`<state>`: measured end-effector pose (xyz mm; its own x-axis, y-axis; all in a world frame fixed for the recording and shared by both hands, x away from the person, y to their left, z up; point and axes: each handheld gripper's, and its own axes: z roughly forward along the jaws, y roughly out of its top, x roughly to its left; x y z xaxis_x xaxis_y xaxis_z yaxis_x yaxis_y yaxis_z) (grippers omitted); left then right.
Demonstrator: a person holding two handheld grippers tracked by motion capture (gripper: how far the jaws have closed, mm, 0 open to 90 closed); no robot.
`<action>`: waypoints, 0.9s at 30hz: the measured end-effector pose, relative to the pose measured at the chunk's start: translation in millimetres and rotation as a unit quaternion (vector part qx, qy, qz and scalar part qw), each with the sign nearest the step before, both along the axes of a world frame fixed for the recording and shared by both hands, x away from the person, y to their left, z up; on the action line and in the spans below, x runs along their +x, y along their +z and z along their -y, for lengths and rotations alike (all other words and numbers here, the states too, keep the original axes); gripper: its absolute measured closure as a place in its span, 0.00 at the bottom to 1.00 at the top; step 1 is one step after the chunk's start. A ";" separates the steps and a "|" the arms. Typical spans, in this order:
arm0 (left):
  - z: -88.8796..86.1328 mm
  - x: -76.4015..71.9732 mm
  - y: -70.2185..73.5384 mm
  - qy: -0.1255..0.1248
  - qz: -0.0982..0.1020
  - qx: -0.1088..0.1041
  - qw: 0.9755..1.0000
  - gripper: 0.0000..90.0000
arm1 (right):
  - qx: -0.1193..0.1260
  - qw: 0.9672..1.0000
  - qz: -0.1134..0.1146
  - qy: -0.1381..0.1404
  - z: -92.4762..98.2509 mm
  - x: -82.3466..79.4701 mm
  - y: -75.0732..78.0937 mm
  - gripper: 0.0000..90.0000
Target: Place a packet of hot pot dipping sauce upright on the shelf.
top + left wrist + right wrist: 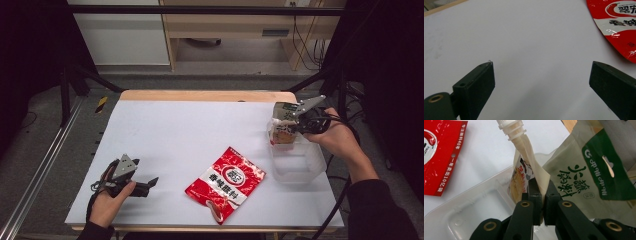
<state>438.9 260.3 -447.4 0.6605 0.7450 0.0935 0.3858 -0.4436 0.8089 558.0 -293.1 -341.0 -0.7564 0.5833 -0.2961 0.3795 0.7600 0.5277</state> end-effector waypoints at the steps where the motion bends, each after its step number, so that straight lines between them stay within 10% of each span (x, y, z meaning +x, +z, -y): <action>1: 0.2 0.0 0.0 0.000 0.000 0.000 1.000 0.07 | 0.000 1.000 -0.003 0.001 0.5 -0.1 -1.5 0.97; 18: 2.2 -0.5 -0.5 -0.006 -0.002 0.003 1.000 0.07 | 0.022 0.999 -0.020 -0.021 13.6 -8.3 -11.7 0.92; 27: 3.6 -0.7 -1.0 -0.008 -0.003 0.003 1.000 0.07 | 0.045 0.998 -0.005 -0.049 13.9 -15.8 -7.3 0.60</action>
